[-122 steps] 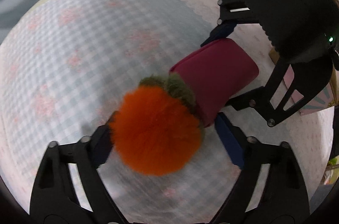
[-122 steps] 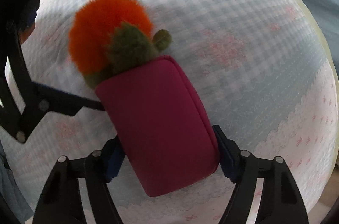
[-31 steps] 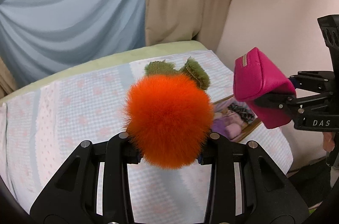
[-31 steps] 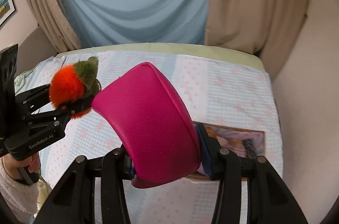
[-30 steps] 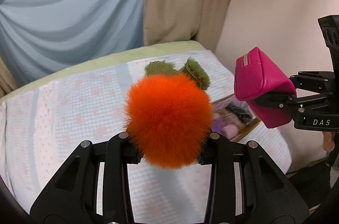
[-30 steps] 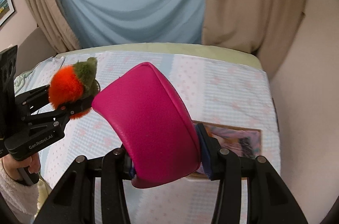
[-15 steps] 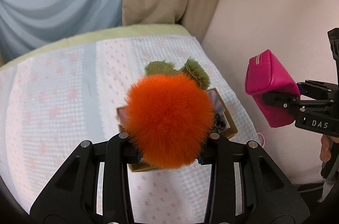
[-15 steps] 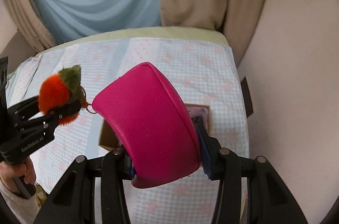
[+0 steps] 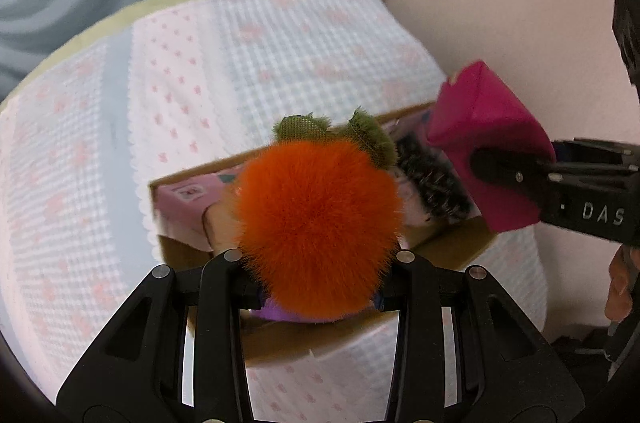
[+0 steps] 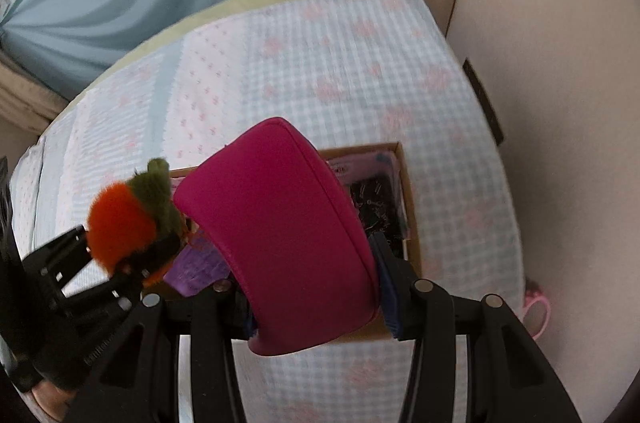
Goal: Organize soft objects
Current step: 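Open both tools to drop the pompom pouch into the box, then withdraw both tools up and away from the box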
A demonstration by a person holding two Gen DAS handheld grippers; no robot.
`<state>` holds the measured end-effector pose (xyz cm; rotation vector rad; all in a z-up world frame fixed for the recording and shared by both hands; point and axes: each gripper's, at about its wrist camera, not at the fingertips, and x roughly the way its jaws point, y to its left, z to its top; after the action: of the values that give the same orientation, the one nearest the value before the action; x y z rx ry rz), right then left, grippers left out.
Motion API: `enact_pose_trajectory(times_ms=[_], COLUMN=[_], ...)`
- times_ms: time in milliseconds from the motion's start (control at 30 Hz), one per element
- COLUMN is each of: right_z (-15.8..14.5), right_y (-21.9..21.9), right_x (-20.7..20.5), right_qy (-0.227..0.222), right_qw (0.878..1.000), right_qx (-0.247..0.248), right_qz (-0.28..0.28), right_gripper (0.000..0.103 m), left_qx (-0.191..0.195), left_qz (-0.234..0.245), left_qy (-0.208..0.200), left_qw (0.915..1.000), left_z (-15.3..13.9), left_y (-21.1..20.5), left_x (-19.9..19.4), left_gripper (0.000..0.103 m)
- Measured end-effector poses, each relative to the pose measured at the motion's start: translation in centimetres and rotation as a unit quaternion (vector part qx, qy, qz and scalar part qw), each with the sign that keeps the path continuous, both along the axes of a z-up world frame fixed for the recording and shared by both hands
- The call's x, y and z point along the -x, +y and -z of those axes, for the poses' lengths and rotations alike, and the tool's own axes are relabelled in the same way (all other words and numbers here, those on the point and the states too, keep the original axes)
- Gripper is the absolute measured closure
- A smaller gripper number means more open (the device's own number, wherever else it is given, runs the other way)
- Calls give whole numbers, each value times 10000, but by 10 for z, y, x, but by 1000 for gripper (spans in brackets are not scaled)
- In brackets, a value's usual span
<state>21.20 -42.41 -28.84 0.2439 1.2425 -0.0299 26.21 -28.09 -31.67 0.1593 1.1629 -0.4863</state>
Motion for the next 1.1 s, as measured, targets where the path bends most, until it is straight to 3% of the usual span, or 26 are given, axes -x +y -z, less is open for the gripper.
enact_pose_trajectory(times_ms=[233,300,333,367,400,433,467,833,1100], right_z=[42,50,54,57,58,57,56,44,-6], right_y=[-3,-2,-2,-2,-2,-3,-3,3,15], right_x=[-17,-19,-21,-22,-24,-24,-25,-19,3], right_qy=[524,629,684,694,651,568,518,477,85], right_qw=[9984,9977,9974,9973,9975,9979,9981,9986,9999], right_qx=[-154,-169,-152,-166,-199,-237,-248,-230,-58], right_qz=[176,195,197,189,196,216,223,90,-63], right_gripper=[59,58,57,53,41,28,1,0,0], left_qx=[-257,-367,-418,-441,-493,-569,-545,-404,-307], left_qz=[115,123,90,79,68,44,33,-164,-307], left_qy=[494,513,448,425,412,378,318,353,26], left_qw=[9984,9979,9981,9981,9979,9977,9980,9984,9991], left_z=[47,53,53,52,51,50,48,35,-10], left_y=[1,1,2,2,3,4,6,25,35], left_x=[-9,-8,-7,-6,-7,-6,-6,5,27], left_gripper=[71,65,47,14,1,0,0,0,0])
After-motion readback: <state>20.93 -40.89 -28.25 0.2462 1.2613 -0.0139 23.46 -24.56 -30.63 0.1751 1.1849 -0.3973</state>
